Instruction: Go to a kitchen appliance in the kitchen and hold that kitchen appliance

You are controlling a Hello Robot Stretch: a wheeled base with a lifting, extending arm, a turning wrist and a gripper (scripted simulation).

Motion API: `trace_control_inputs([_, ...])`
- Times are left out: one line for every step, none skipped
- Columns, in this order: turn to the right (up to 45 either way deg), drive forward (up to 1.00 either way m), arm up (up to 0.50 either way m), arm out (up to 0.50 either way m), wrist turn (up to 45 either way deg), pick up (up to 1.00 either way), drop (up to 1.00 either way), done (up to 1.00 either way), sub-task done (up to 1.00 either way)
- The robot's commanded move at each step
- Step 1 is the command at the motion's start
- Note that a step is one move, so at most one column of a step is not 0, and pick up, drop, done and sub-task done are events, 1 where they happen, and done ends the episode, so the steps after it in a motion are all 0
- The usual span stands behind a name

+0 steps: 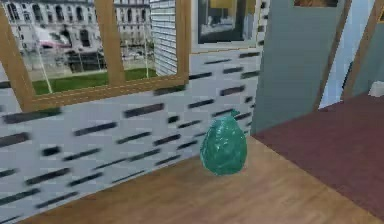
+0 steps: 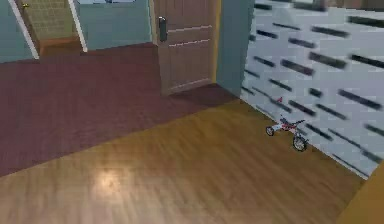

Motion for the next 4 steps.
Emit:
trace_control_inputs([-45.0, 0.0, 0.0, 0.0, 0.0, 0.0, 0.0, 0.0, 0.0])
trace_control_inputs([-45.0, 0.0, 0.0, 0.0, 0.0, 0.0, 0.0, 0.0, 0.0])
trace_control_inputs([-45.0, 0.0, 0.0, 0.0, 0.0, 0.0, 0.0, 0.0, 0.0])
trace_control_inputs([-24.0, 0.0, 0.0, 0.0, 0.0, 0.0, 0.0, 0.0, 0.0])
